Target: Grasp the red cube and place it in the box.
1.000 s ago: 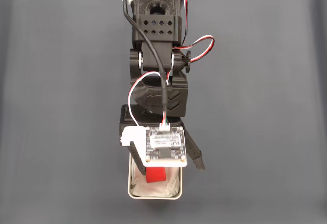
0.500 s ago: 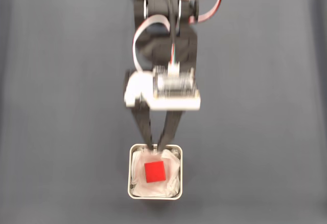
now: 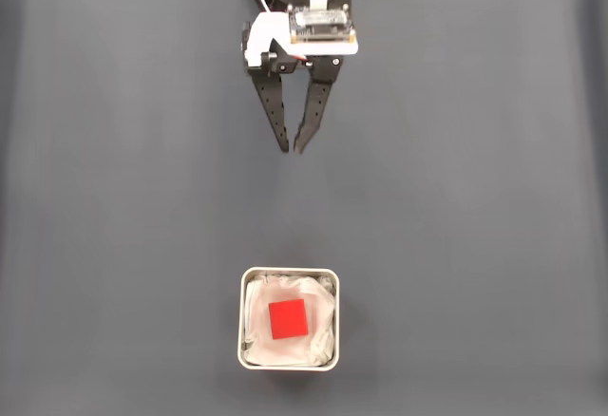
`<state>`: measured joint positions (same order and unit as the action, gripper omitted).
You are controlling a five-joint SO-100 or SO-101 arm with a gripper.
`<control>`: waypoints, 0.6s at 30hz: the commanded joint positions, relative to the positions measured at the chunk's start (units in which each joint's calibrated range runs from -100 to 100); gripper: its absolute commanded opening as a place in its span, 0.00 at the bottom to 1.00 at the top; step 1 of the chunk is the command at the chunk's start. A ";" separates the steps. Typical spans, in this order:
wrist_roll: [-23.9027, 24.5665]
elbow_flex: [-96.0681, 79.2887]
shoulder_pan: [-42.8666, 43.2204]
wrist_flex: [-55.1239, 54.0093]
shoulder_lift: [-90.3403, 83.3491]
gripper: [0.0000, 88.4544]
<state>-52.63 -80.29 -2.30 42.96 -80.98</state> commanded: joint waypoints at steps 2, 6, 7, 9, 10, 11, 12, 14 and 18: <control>0.39 -12.69 0.17 7.78 -12.52 0.00; 0.63 -19.44 -0.04 19.17 -18.24 0.00; 0.98 -19.44 0.45 23.11 -18.59 0.00; 2.59 -19.44 2.02 28.60 -18.85 0.00; 3.08 -19.44 2.44 30.32 -18.85 0.00; 3.27 -19.44 2.51 31.47 -18.85 0.00; 3.42 -19.44 2.44 32.12 -18.85 0.00; 3.57 -19.44 1.87 32.94 -18.85 0.00; 3.08 -19.44 0.60 32.94 -18.85 0.00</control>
<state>-49.60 -99.37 -0.67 74.46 -100.00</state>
